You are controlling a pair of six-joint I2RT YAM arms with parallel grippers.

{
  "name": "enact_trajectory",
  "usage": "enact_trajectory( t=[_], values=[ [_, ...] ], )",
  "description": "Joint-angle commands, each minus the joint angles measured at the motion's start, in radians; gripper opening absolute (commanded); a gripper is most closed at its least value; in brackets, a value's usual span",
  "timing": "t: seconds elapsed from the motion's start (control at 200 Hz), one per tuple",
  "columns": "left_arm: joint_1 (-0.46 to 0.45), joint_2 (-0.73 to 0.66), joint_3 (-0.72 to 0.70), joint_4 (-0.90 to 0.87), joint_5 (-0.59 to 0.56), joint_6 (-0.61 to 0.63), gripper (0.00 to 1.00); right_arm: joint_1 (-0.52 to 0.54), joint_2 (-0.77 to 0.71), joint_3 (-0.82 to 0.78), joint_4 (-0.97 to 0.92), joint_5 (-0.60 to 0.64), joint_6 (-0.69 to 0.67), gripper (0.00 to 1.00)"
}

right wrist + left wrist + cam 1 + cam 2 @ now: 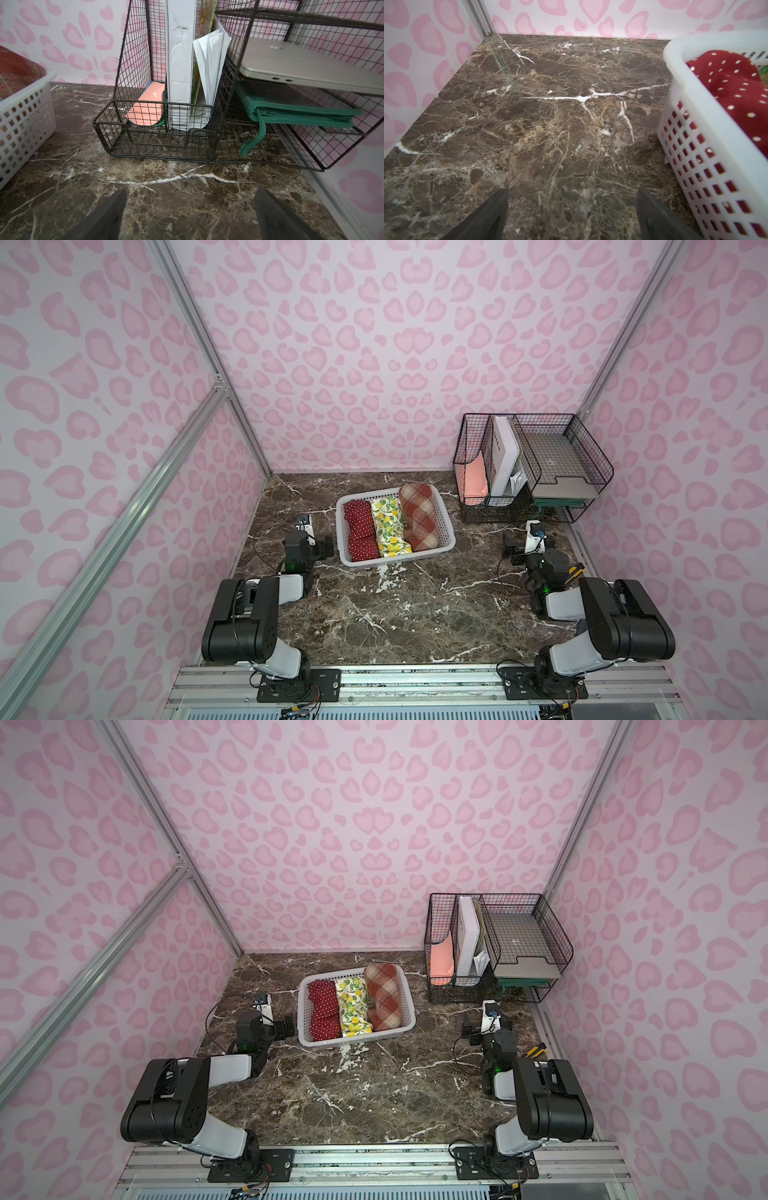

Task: Roll up the skirts
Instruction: Reset both arms

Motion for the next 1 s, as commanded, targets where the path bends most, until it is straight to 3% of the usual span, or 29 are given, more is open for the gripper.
enact_trajectory(
  t=[0.0,0.315,0.485,0.555,0.715,0.995],
  values=[
    [0.000,-0.005,-0.001,0.006,0.005,0.002,0.99,0.000,0.000,0.006,0.023,-0.002,0.002,1.00],
    [0.000,-0.004,0.000,0.006,0.005,0.003,0.99,0.014,-0.002,-0.001,0.032,0.010,-0.008,1.00],
    [0.001,-0.004,0.000,0.006,0.005,0.004,0.99,-0.026,-0.002,-0.011,0.050,-0.120,-0.011,1.00],
    [0.000,-0.004,-0.001,0.006,0.004,0.003,0.99,-0.028,0.000,0.000,0.034,-0.013,0.034,1.00],
    [0.000,-0.004,-0.001,0.006,0.004,0.003,0.99,0.017,0.003,0.009,0.019,0.064,0.009,1.00],
    [0.001,-0.005,-0.001,0.006,0.005,0.003,0.99,0.011,0.009,0.019,0.005,0.051,0.013,1.00]
  ],
)
